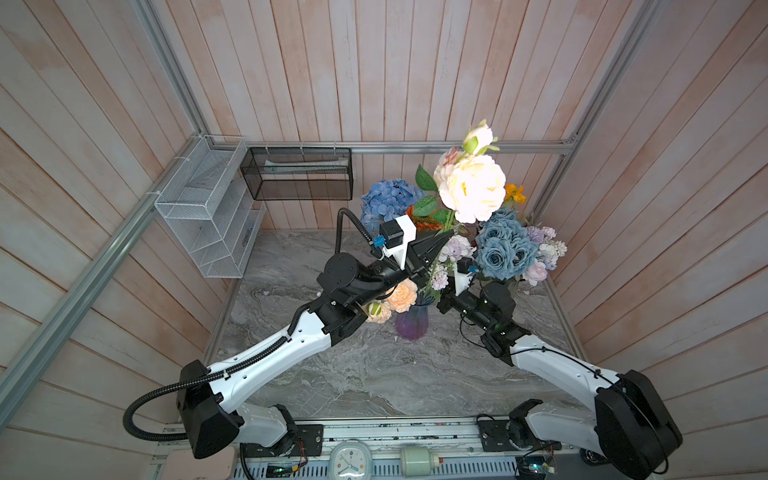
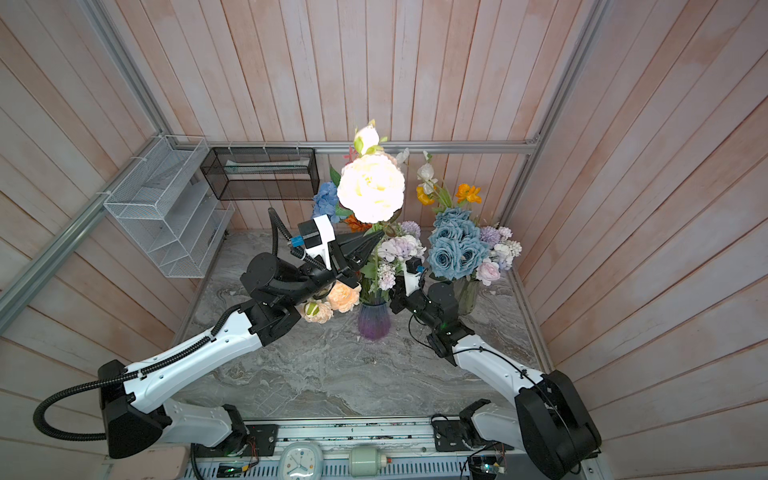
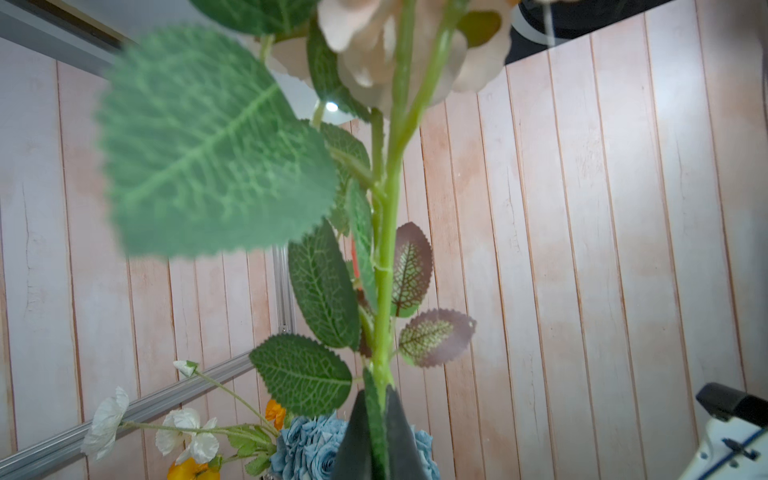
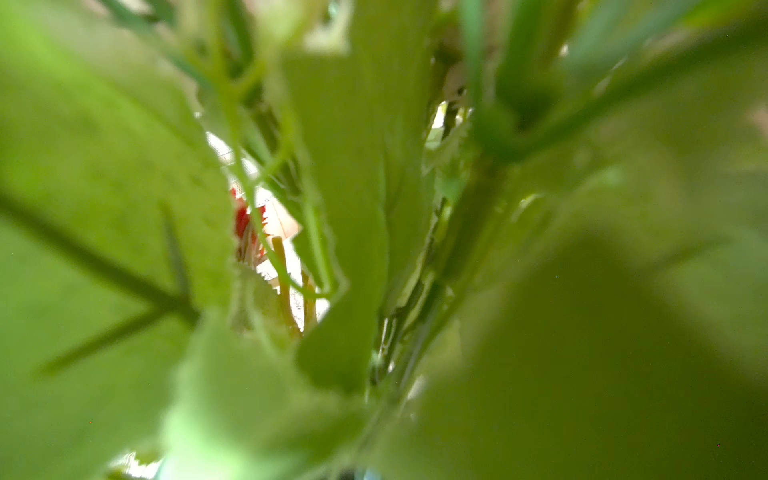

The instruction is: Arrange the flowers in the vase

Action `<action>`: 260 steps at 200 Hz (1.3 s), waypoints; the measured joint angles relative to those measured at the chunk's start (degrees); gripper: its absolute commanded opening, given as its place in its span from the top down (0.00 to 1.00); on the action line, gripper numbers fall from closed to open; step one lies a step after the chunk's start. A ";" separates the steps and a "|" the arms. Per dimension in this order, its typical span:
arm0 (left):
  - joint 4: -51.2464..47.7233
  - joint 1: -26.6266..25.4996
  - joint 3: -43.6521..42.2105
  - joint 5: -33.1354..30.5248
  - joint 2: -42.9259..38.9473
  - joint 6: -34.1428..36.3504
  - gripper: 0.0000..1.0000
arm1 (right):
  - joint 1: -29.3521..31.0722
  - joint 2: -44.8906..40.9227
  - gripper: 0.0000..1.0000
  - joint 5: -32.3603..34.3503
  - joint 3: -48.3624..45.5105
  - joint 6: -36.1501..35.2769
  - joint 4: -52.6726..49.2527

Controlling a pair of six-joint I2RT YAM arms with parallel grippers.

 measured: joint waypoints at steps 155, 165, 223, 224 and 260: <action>18.67 -4.39 -20.70 -12.61 1.03 7.89 1.00 | -0.02 0.70 0.88 0.02 0.09 1.11 0.90; 18.69 -4.66 -21.07 -12.87 1.18 8.02 0.95 | -0.02 0.92 0.88 0.02 0.28 1.27 0.87; 16.00 -4.66 -20.98 -14.32 1.64 7.45 0.60 | -0.02 1.33 0.87 0.04 0.39 1.77 1.27; 15.96 -4.66 -20.98 -14.34 1.64 7.43 0.60 | -0.02 1.33 0.87 0.04 0.39 1.75 1.27; 14.16 -4.68 -20.04 -14.69 1.64 7.72 0.55 | -0.02 1.33 0.86 0.04 0.39 1.73 1.27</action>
